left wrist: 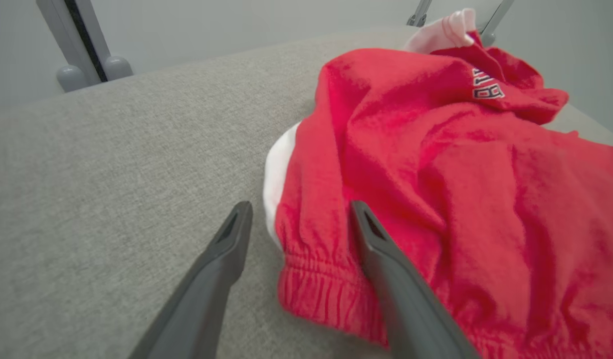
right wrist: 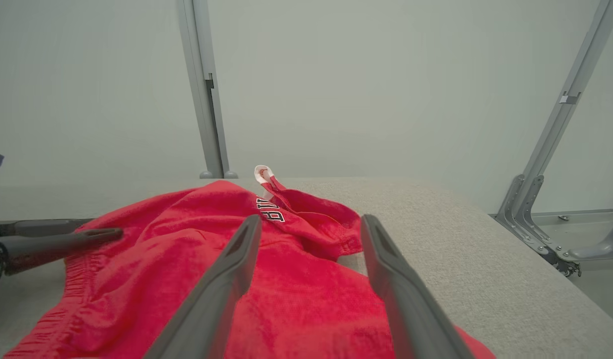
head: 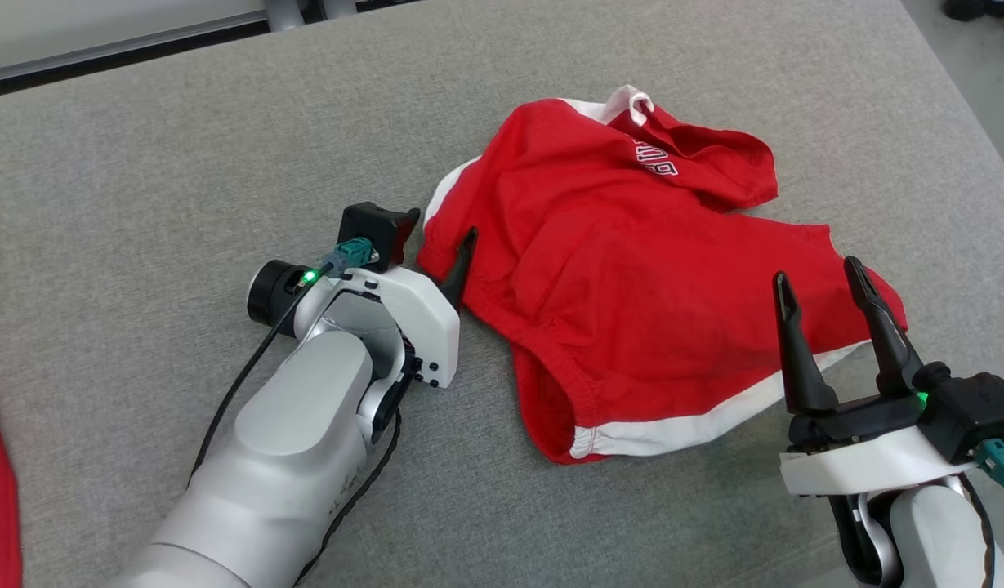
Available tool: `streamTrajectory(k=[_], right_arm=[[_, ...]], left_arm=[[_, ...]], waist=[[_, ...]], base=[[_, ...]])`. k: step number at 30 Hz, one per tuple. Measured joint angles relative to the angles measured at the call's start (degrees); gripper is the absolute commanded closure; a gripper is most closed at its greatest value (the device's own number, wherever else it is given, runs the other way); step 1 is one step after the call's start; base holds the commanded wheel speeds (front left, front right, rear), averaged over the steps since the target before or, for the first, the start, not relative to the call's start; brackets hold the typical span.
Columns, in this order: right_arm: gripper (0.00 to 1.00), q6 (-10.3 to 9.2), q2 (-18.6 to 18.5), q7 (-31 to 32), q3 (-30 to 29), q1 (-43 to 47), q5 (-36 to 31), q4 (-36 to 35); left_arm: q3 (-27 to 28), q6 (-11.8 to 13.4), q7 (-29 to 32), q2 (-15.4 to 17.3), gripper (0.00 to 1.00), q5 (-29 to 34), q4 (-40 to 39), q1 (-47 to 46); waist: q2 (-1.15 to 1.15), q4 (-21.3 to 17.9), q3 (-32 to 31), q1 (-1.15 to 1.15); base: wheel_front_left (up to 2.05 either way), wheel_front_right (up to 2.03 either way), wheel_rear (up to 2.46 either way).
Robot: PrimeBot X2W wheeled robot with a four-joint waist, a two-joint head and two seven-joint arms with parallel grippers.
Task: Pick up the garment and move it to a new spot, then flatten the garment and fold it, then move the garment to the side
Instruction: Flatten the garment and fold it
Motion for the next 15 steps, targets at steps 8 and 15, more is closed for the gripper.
streamTrajectory(k=[8,15], right_arm=[[0.00,0.00,1.26,0.00,-3.33,-0.66,-1.23,0.23],[0.00,0.00,2.70,0.00,-5.81,-1.19,-3.25,0.67]], left_arm=[[-1.22,0.56,-4.07,-0.02,1.00,-1.40,5.09,-4.02],[0.27,0.55,-7.21,1.12,1.00,-1.32,8.65,-10.09]], waist=[[0.00,-1.17,0.95,0.00],[0.00,-0.13,0.89,0.00]], base=[[0.00,0.00,0.00],[0.00,0.00,0.00]])
